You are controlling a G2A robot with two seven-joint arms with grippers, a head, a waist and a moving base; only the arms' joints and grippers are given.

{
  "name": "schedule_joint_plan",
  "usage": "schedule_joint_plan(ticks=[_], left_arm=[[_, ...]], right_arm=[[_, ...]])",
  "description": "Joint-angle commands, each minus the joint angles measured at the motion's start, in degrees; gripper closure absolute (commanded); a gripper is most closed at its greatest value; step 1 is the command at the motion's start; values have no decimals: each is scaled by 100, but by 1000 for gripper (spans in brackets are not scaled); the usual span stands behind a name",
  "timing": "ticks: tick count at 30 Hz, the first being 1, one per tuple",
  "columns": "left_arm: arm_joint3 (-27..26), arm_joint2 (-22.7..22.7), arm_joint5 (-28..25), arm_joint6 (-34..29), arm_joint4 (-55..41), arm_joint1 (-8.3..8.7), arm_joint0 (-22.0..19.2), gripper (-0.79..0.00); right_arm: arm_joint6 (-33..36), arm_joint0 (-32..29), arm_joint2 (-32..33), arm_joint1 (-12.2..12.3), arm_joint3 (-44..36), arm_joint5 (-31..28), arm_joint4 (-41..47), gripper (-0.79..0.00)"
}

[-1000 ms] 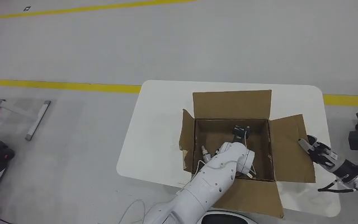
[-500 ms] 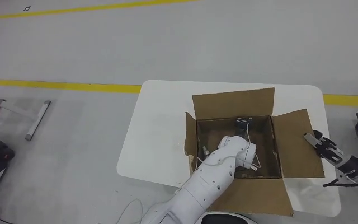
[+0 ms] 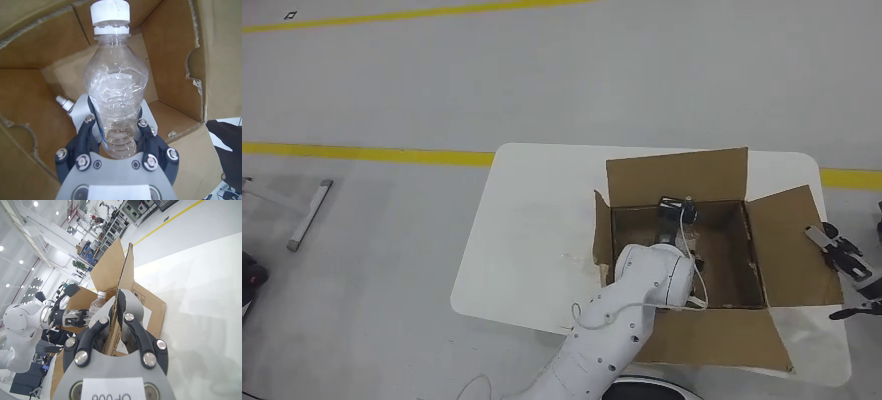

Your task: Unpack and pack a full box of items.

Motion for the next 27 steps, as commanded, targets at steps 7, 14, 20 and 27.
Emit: schedule_joint_plan(ticks=[7, 14, 20, 27], left_arm=[[-1512, -475, -237, -437, 496, 155, 376, 0], [-2678, -985, -541, -632, 564, 242, 520, 0], [-3279, -1271, -760, -1041, 1244, 320, 566, 0], [-3810, -1924, -852, -1387, 1955, 418, 890, 0]], right_arm=[[-131, -57, 38, -26, 8, 43, -128, 0], [-211, -73, 25, -50, 67, 52, -223, 0], [-224, -85, 56, -61, 55, 58, -261, 0], [-229, -134, 96, -72, -8, 39, -418, 0]])
